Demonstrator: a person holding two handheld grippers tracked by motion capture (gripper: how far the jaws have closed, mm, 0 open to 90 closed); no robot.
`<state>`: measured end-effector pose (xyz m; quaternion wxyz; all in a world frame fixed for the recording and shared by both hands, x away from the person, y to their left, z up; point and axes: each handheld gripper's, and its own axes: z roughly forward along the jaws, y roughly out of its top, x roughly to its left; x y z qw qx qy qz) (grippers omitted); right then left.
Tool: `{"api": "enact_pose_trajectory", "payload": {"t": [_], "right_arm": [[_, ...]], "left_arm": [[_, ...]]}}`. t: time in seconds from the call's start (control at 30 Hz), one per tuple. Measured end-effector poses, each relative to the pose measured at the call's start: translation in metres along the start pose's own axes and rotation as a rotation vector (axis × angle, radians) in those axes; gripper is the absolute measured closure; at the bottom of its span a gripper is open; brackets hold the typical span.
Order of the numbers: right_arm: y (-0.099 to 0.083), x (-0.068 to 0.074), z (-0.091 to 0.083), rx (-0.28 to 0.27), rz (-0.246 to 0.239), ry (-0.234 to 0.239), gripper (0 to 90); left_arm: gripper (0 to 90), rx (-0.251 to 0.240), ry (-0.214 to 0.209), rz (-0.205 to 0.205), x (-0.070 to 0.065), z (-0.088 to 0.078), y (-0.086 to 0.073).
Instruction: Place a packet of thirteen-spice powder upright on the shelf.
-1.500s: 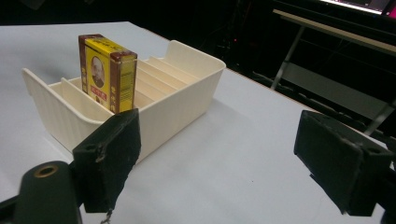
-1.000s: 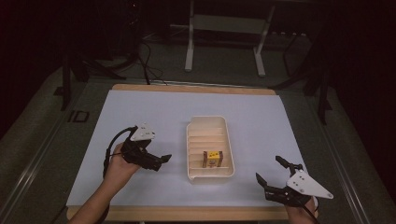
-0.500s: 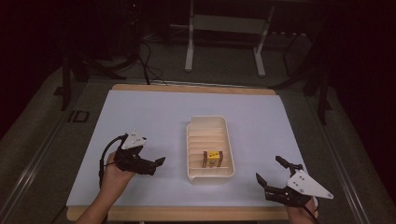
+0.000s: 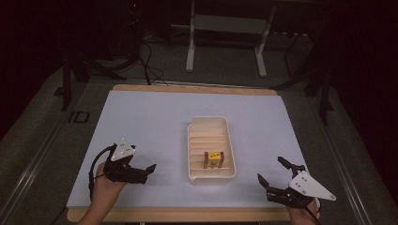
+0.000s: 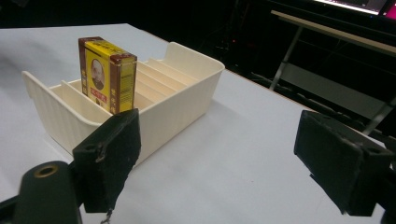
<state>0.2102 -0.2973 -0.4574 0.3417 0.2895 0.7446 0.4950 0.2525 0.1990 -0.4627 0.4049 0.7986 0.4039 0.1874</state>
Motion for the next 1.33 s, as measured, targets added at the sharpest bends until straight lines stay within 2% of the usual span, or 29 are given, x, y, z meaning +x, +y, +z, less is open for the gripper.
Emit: {"api": "enact_pose_trajectory", "payload": {"t": [0.03,0.1,0.53,0.73,0.87,1.33], "right_arm": [[0.0,0.0,0.0,-0.001,-0.001,-0.001,14.7],[0.0,0.0,-0.001,0.0,0.0,-0.002,14.7],[0.0,0.001,0.0,0.003,-0.001,-0.005,14.7],[0.0,0.0,0.0,0.003,-0.004,-0.004,14.7],[0.0,0.0,0.0,0.002,-0.002,-0.005,14.7],[-0.001,0.0,-0.001,-0.001,0.006,-0.003,14.7]], "left_arm": [[1.2,-0.002,0.004,-0.007,0.001,-0.001,-0.002],[1.2,0.003,-0.014,-0.015,0.003,-0.003,-0.006],[1.2,0.003,0.015,-0.032,0.009,-0.016,-0.022],[1.2,0.038,0.034,-0.012,0.009,-0.021,-0.032],[1.2,0.053,0.033,-0.013,0.01,-0.024,-0.038],[1.2,0.049,0.017,-0.032,0.011,-0.024,-0.041]]}}
